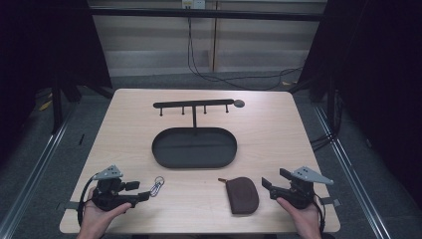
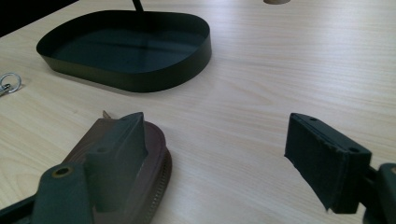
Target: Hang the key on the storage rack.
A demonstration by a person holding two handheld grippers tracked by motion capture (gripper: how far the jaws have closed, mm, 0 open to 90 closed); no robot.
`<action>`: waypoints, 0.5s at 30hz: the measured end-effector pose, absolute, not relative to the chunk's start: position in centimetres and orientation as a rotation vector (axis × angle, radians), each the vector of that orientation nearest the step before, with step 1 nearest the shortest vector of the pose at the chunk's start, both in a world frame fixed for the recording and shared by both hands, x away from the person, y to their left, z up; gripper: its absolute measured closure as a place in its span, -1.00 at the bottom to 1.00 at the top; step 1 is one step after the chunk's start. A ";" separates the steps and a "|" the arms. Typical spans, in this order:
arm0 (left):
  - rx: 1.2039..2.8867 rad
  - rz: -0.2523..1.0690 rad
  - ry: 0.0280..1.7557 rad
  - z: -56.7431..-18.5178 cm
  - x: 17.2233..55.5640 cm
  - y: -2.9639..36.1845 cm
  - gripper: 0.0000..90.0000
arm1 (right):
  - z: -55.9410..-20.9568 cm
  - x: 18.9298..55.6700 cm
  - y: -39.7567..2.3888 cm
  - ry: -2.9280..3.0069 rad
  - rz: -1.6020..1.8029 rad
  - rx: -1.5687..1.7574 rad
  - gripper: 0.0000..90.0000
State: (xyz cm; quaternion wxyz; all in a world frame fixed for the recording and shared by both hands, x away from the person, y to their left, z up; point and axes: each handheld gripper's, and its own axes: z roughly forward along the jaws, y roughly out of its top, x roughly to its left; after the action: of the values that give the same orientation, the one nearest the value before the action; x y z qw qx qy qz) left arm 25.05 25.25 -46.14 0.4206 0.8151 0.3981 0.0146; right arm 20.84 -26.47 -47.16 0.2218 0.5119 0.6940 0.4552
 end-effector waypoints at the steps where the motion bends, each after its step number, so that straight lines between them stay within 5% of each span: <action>1: 2.053 0.037 0.995 -46.2 25.0 25.2 -0.14 | -47.2 20.8 -26.4 1.922 1.262 1.410 -0.55; 15: 2.050 0.032 0.970 -45.4 24.9 24.9 0.08 | -47.0 20.6 -27.0 1.954 1.301 1.473 -0.58</action>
State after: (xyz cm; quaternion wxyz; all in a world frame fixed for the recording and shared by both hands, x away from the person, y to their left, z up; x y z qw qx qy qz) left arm 24.92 24.95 -45.41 0.4230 0.8189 0.3877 0.0126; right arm 20.55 -26.99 -46.96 0.1840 0.5223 0.6932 0.4613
